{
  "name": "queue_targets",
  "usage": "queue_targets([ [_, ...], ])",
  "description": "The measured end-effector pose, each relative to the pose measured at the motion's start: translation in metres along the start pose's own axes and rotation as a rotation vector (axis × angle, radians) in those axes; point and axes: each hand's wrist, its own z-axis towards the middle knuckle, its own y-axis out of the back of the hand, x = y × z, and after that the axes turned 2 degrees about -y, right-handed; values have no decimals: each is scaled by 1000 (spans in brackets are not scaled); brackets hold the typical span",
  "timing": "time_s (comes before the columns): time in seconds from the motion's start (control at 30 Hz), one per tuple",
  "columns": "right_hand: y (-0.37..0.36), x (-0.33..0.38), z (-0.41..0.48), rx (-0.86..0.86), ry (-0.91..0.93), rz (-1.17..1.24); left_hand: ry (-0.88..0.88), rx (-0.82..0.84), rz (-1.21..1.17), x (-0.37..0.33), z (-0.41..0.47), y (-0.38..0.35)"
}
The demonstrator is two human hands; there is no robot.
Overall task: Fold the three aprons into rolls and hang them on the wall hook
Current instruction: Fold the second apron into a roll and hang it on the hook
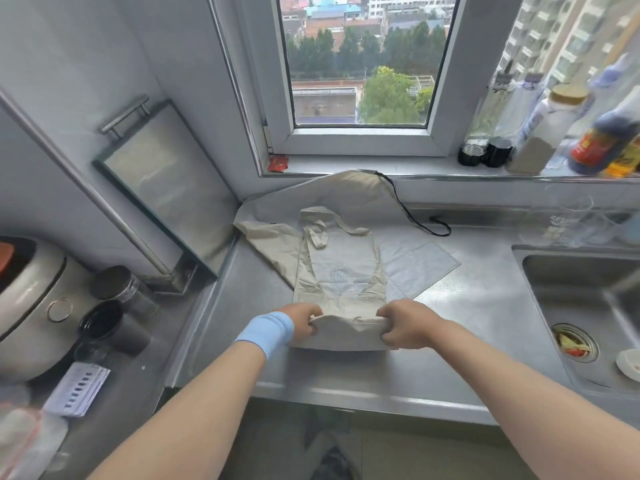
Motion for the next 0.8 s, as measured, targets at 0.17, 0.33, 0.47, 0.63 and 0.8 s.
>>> queue_targets([
  [0.17, 31, -15, 29, -117, -139, 567, -7, -75, -66, 6, 17, 60],
  [0.33, 40, -19, 80, -336, -219, 705, 41, -524, -62, 16, 59, 83],
  [0.47, 41, -15, 125, -425, -267, 677, -60, -676, 87, 15, 93, 67],
  [0.63, 34, -16, 180, -495, -398, 718, -167, -408, 155, 28, 145, 47],
  [0.8, 22, -24, 206, -521, -468, 415, -156, -142, 290, 45, 181, 33],
])
